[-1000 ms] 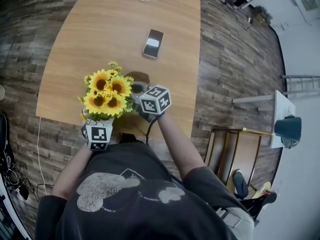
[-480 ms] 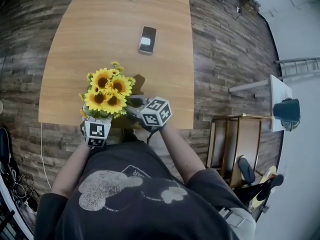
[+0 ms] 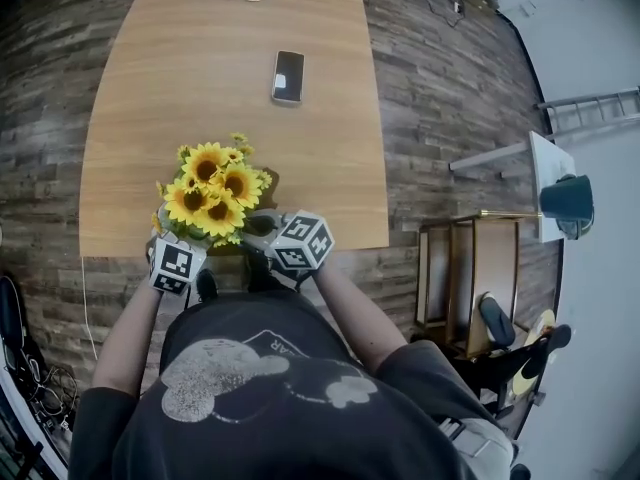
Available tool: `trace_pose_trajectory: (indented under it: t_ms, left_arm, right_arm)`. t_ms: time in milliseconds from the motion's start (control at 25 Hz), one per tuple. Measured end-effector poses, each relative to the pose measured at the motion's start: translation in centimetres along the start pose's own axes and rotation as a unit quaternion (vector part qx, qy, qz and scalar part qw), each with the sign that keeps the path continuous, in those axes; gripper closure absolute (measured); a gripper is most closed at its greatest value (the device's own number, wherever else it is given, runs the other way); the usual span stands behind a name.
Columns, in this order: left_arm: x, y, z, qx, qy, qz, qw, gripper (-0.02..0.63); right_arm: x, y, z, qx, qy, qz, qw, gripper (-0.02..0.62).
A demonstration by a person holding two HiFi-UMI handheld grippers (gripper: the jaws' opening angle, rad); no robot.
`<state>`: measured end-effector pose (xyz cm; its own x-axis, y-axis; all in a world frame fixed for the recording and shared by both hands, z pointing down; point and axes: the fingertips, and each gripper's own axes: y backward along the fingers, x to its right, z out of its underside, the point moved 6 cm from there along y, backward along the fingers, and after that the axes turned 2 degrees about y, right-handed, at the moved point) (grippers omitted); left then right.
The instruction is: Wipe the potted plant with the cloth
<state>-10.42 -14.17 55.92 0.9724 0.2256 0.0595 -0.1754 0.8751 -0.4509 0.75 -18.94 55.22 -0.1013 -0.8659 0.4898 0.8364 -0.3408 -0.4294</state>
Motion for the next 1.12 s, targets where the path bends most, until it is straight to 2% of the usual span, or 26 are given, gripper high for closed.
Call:
trace_pose_trajectory:
  t_ms: [120, 200, 360, 480, 640, 880, 1000, 1120]
  left_arm:
    - [-1.0, 0.2, 0.1, -0.001, -0.023, 0.035, 0.9991, 0.144]
    - [-1.5, 0.3, 0.1, -0.006, -0.034, 0.043, 0.9985, 0.143]
    - [-2.3, 0.9, 0.3, -0.009, -0.037, 0.019, 0.9991, 0.141]
    - [-2.6, 1.8, 0.8, -0.007, -0.005, -0.011, 0.9999, 0.129]
    - [-2.5, 3.4, 1.5, -0.002, 0.063, -0.052, 0.9966, 0.101]
    - [-0.8, 4.7, 1.5, 0.005, 0.157, -0.115, 0.9809, 0.061]
    - [-0.1, 4.7, 0.9, 0.020, 0.173, -0.152, 0.9729, 0.043]
    - [1.0, 3.9, 0.3, 0.027, 0.185, -0.182, 0.9654, 0.032]
  right_arm:
    - [-0.6, -0.8, -0.3, 0.000, 0.005, 0.009, 1.000, 0.551]
    - [-0.8, -1.2, -0.4, 0.002, 0.007, 0.014, 1.000, 0.551]
    - [-0.6, -1.3, -0.7, 0.017, -0.005, 0.035, 0.999, 0.551]
    - [-0.3, -0.4, -0.7, 0.029, -0.016, 0.053, 0.998, 0.551]
    - [0.0, 2.1, -0.3, 0.054, -0.035, 0.082, 0.994, 0.551]
    - [2.1, 7.5, 0.0, 0.087, -0.058, 0.143, 0.984, 0.549]
    - [4.2, 10.0, -0.8, 0.101, -0.057, 0.168, 0.979, 0.550]
    - [6.6, 12.0, -2.3, 0.111, -0.042, 0.176, 0.977, 0.549]
